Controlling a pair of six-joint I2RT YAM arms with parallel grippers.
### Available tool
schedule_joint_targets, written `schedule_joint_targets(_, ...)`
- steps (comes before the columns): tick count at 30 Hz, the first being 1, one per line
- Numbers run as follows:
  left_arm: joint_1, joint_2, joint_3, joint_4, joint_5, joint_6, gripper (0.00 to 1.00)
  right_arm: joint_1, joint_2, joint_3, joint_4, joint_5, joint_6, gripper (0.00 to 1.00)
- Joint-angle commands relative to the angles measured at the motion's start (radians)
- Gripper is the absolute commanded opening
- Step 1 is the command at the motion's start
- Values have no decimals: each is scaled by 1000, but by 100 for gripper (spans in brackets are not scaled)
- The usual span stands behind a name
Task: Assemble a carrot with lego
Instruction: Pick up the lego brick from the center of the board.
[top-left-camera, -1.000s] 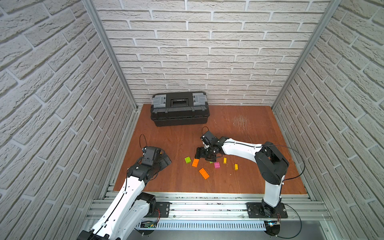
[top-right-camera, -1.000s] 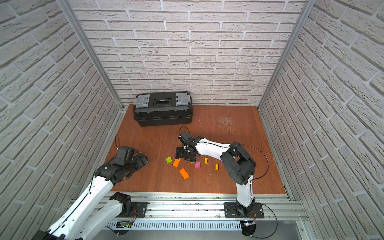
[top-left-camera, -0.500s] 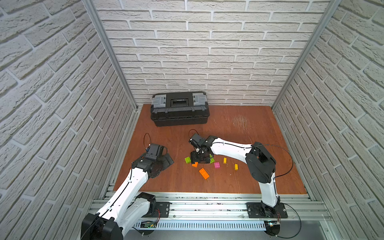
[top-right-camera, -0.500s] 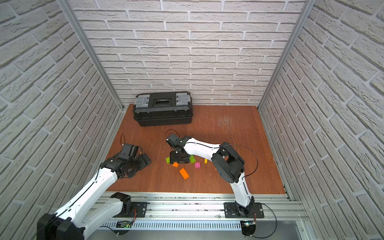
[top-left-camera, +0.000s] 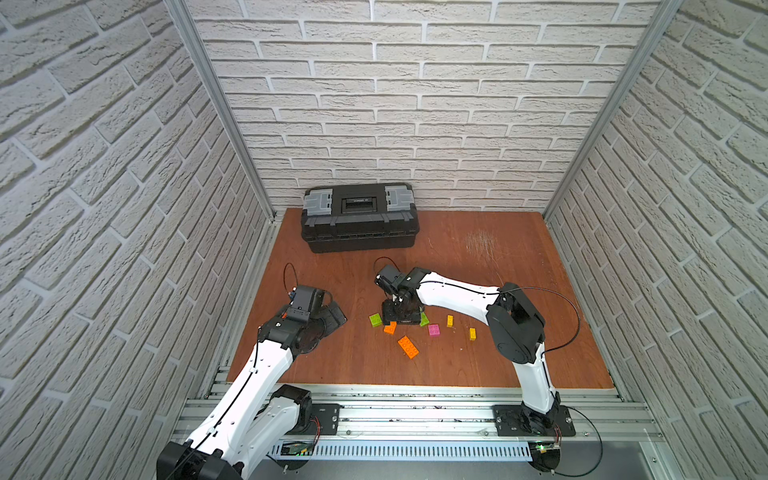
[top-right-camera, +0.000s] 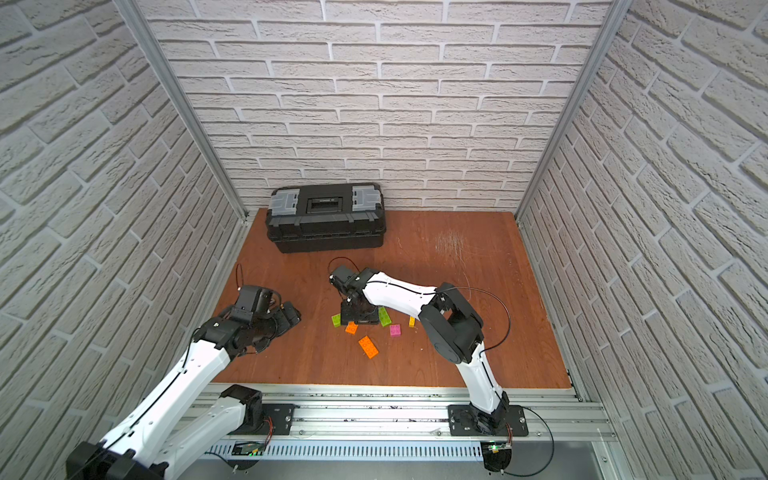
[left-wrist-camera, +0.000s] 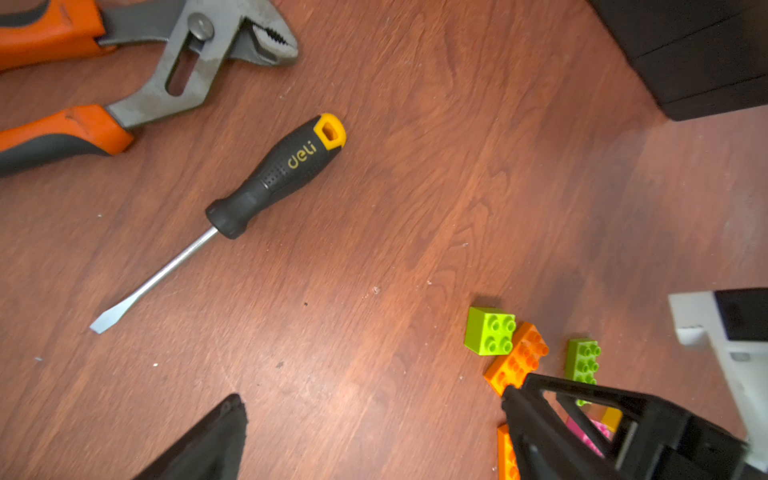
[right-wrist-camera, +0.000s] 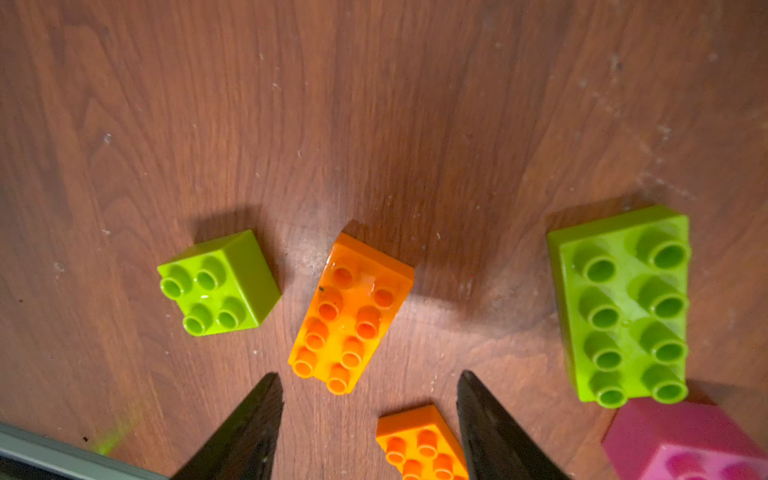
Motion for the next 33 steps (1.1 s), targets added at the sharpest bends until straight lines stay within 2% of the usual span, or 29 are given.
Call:
schedule_joint_targets(1,-2,-30,-17,13,-22,3,98,9,23,31,-33,26,28,66)
schedule_joint_targets(8,-1,-21,-17,21,-18,17,98,10,61,68,-60,45,48,60)
schedule_joint_targets(25,3,-19,-28,39,-17,33,98,27,108,150,-90,72,90,61)
schedule_joint_targets(33,6,-4,-23,45,-6,46,98,27,142,181,-124,93,84,57)
